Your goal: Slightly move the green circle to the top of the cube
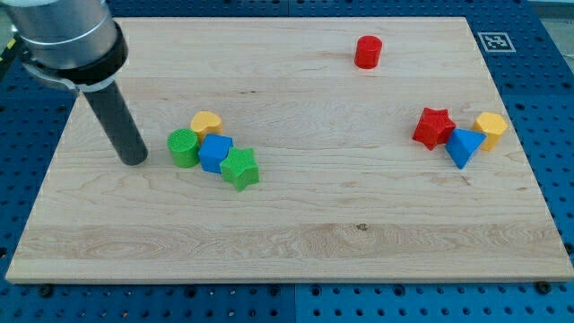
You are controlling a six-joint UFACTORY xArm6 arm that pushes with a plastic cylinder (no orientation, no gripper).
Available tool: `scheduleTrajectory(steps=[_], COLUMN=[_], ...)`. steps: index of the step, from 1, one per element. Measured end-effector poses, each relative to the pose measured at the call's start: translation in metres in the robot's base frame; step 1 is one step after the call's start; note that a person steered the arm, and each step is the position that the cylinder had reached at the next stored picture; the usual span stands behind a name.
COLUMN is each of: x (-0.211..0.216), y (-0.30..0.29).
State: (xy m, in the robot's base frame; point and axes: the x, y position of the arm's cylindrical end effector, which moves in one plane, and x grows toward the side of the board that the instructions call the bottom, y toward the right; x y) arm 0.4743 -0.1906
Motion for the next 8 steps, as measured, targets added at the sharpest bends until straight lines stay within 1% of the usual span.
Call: scheduleTrajectory(steps=[2, 4, 5, 7, 8], x=[-0.008, 0.023, 0.016, -0.015, -0.011], y=[0.020, 0.018, 0.030, 0.038, 0.035])
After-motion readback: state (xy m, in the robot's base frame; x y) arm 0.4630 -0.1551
